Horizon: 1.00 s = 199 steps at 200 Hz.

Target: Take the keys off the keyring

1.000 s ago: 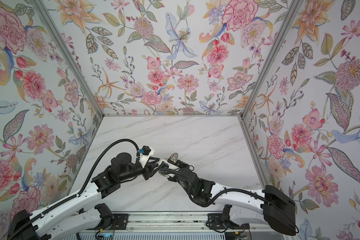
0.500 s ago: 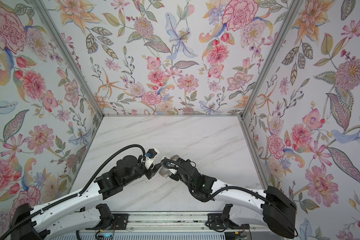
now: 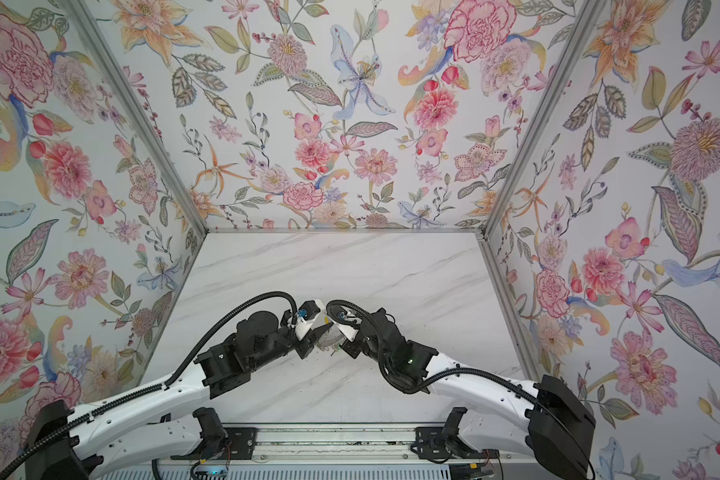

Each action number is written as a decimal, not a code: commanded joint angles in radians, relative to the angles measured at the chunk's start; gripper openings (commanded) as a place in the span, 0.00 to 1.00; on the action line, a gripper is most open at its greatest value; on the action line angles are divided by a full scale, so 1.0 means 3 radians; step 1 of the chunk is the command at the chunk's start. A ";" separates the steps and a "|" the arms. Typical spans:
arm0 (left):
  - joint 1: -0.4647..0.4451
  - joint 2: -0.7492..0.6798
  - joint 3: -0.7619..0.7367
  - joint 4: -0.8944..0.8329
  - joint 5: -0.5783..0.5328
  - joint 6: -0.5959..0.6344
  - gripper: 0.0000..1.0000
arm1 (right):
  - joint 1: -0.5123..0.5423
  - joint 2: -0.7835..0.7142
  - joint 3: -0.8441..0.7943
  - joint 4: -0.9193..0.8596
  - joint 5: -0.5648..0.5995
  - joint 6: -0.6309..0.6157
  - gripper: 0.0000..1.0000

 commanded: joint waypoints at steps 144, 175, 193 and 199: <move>0.0173 0.0357 0.0299 -0.0239 0.0503 0.0147 0.21 | -0.0043 -0.0135 0.0141 0.0005 -0.0213 0.0139 0.00; 0.0192 0.0360 0.0284 -0.0300 0.0539 0.0115 0.15 | -0.0081 -0.0145 0.0141 0.0009 -0.0245 0.0181 0.00; 0.0206 0.0376 0.0276 -0.0332 0.0560 0.0101 0.12 | -0.0101 -0.0145 0.0141 0.0016 -0.0262 0.0196 0.00; 0.0209 0.0376 0.0273 -0.0337 0.0565 0.0096 0.11 | -0.0102 -0.0146 0.0146 0.0014 -0.0263 0.0200 0.00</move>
